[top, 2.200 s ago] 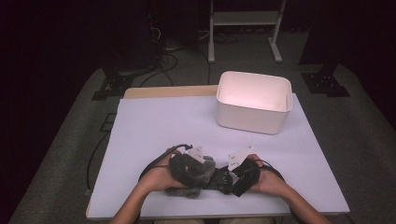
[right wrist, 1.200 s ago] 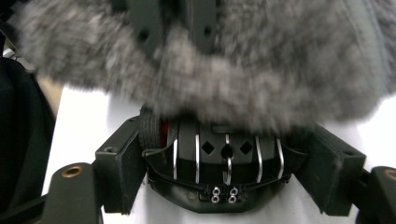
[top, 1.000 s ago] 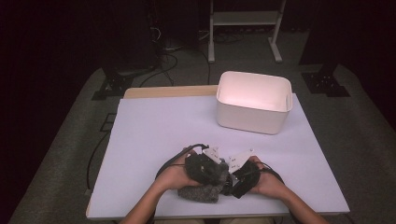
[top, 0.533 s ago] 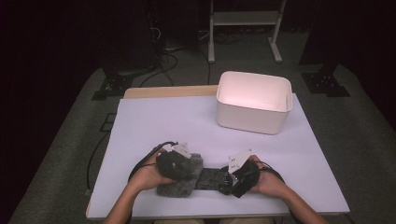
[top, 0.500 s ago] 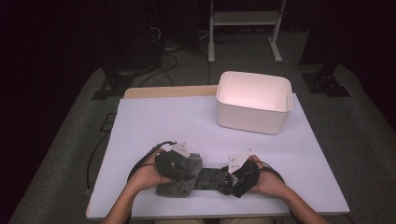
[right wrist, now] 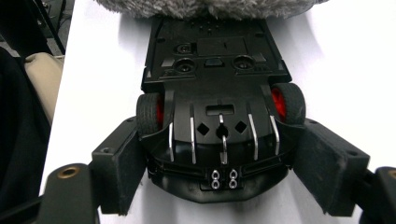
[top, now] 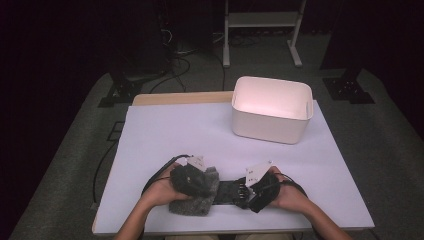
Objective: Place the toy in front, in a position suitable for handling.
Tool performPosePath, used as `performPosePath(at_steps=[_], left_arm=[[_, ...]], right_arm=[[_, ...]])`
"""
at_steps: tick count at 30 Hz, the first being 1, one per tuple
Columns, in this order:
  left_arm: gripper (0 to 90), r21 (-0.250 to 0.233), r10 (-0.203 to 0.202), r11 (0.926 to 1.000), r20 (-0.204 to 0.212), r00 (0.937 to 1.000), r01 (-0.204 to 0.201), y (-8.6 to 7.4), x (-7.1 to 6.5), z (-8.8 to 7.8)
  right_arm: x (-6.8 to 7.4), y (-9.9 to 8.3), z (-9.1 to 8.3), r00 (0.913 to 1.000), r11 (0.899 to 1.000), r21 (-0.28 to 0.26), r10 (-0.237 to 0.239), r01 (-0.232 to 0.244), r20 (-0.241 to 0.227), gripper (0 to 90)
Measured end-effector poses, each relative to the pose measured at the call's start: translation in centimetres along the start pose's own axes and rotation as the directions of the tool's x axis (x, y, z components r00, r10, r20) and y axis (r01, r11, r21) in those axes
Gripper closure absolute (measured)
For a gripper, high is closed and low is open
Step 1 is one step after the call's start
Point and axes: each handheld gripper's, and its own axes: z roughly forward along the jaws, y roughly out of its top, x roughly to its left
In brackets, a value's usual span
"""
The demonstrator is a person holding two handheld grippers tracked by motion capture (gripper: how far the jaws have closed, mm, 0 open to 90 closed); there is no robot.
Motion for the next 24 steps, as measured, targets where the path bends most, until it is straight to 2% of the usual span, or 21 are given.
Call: performPosePath(at_steps=[3,4,9,11,15,18,20,24], left_arm=[[79.8,0.013,-0.003,0.9999,-0.033,0.9995,0.003,0.1,0.1,-0.3],[79.6,0.009,-0.009,0.9999,-0.05,0.9987,0.009,0.1,0.3,-0.6],[78.3,-0.011,-0.023,0.9997,-0.081,0.9965,0.023,0.5,0.8,-1.3],[78.3,-0.003,-0.021,0.9998,-0.081,0.9965,0.021,0.7,0.9,-1.2],[78.4,0.013,-0.018,0.9997,-0.069,0.9975,0.019,1.0,1.0,-0.6],[78.3,0.016,-0.011,0.9998,-0.065,0.9979,0.012,1.2,1.0,-0.4],[78.3,0.025,-0.009,0.9996,-0.062,0.998,0.01,1.4,1.0,-0.4],[78.3,0.031,-0.009,0.9995,-0.058,0.9983,0.011,1.6,1.1,-0.4]], right_arm=[[-0.2,-0.2,-0.4,0.9998,1.0,-0.009,0.016,-0.017,-0.014,22.4],[-0.3,-0.3,-0.4,0.9997,1.0,-0.006,0.022,-0.022,-0.013,22.4],[-0.4,-1.1,-1.0,0.9989,0.999,-0.008,0.046,-0.046,-0.005,24.1],[-0.4,-1.3,-1.2,0.9987,0.999,-0.018,0.05,-0.05,-0.01,27.3],[-0.6,-1.4,-1.3,0.9981,0.998,-0.025,0.06,-0.06,-0.015,28.0],[-0.9,-1.4,-1.1,0.9976,0.998,-0.028,0.064,-0.065,-0.027,26.0],[-1.3,-1.4,-0.9,0.9967,0.997,-0.017,0.073,-0.073,-0.038,20.1],[-1.7,-1.4,-0.6,0.9946,0.996,-0.023,0.086,-0.088,-0.059,20.2]])
